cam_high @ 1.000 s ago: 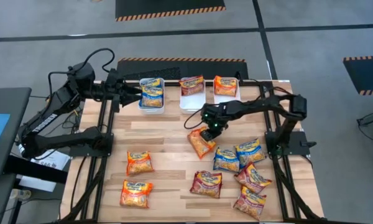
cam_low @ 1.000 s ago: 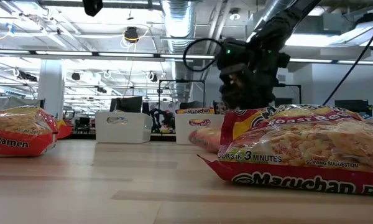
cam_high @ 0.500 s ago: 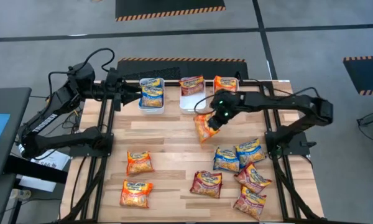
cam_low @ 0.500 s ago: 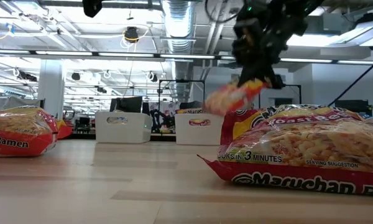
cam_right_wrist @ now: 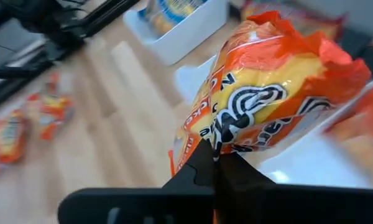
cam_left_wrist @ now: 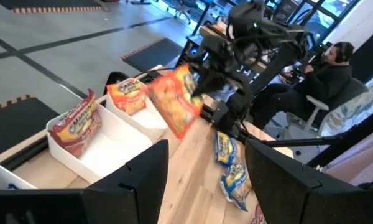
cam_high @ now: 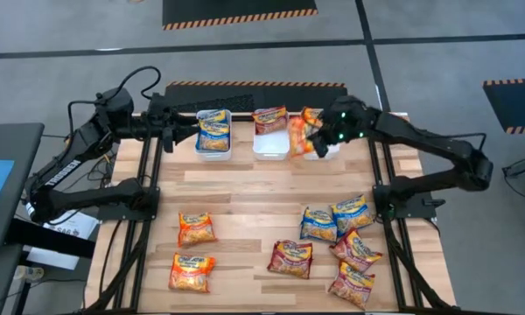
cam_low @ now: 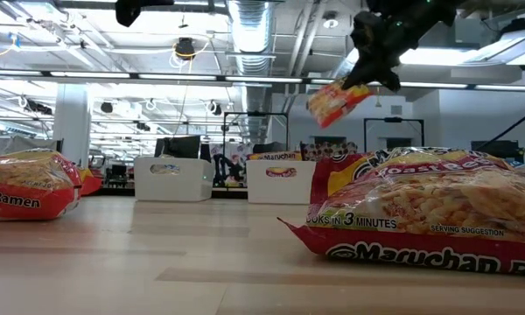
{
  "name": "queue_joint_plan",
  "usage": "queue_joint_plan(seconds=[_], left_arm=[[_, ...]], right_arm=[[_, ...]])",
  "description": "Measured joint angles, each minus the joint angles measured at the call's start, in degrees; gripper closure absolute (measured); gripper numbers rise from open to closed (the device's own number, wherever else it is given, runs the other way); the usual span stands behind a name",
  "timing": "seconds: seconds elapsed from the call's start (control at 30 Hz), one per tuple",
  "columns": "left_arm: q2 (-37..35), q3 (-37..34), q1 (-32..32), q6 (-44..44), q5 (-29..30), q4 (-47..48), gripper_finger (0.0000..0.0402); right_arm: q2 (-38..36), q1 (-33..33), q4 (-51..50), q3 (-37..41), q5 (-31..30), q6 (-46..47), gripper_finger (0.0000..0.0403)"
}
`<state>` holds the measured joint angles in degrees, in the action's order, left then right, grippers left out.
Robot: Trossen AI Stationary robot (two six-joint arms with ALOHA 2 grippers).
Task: Sort Maruchan noodles
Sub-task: Put the orange noodle pack into the right white bin
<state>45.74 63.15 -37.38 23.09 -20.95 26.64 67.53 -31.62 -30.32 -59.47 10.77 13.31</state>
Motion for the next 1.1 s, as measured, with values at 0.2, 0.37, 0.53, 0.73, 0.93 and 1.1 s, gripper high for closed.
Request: queue_joint_plan(seconds=[0.2, 0.37, 0.53, 0.73, 0.93, 1.1], left_arm=[[0.0, 0.0, 0.0, -0.9, 2.0, 0.0, 0.0203], [0.0, 0.0, 0.0, -2.9, 3.4, 0.0, 0.0203], [0.0, 0.0, 0.0, -4.3, 3.4, 0.0, 0.0203], [0.0, 0.0, 0.0, -5.4, 5.9, 0.0, 0.0203], [0.0, 0.0, 0.0, -4.9, 6.8, 0.0, 0.0203], [0.0, 0.0, 0.0, -4.3, 6.8, 0.0, 0.0203]], right_arm=[[3.0, -7.8, -4.3, -5.9, -0.4, -15.1, 0.0398], [7.2, -14.4, -14.6, -11.1, -0.4, -28.0, 0.0398], [13.2, -18.4, -21.8, -16.6, -0.7, -40.1, 0.0398], [21.0, -18.2, -30.3, -24.1, -4.8, -52.8, 0.0398], [27.2, -17.1, -37.0, -28.6, -12.5, -61.4, 0.0397], [30.0, -16.5, -36.8, -29.1, -15.2, -62.4, 0.0397]])
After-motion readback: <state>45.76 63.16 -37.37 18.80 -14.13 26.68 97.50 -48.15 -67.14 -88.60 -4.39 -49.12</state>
